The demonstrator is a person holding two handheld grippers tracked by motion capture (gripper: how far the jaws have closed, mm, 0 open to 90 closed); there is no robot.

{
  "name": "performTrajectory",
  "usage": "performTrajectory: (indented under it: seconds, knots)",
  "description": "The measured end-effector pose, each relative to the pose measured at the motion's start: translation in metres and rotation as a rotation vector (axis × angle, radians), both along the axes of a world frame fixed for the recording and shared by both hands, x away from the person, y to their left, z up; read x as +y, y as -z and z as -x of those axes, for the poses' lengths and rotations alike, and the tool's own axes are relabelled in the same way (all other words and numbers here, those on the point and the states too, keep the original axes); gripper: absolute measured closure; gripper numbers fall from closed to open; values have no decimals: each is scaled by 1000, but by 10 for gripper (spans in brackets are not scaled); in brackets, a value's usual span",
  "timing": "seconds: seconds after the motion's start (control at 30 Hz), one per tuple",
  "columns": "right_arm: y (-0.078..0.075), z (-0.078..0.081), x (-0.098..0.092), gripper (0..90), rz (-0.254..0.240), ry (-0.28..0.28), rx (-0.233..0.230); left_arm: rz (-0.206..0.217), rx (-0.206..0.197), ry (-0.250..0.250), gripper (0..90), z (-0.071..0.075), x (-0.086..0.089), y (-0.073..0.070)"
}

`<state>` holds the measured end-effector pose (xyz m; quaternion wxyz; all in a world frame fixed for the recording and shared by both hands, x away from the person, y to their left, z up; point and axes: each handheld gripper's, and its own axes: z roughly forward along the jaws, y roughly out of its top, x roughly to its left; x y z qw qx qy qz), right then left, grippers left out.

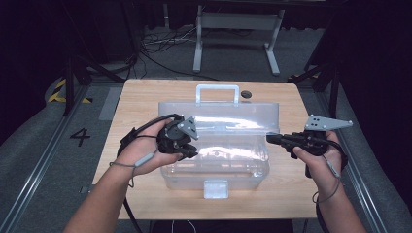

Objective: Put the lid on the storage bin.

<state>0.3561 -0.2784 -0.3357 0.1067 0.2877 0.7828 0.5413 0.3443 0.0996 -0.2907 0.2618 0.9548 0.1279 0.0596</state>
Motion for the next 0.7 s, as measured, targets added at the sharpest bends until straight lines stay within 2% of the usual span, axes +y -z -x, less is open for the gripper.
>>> performTrajectory:
  seconds: [0.3, 0.47, 0.7]
  knots:
    - [-1, 0, 0, 900, 18, -5, 5, 21, 23, -67, 824, 3, 28, 3]
    - [-3, 2, 2, 900, 53, 4, -9, 63, 38, -123, 818, 5, 45, 6]
    - [-1, 1, -1, 900, 55, 8, 0, 120, 55, -186, 812, 1, 66, 14]
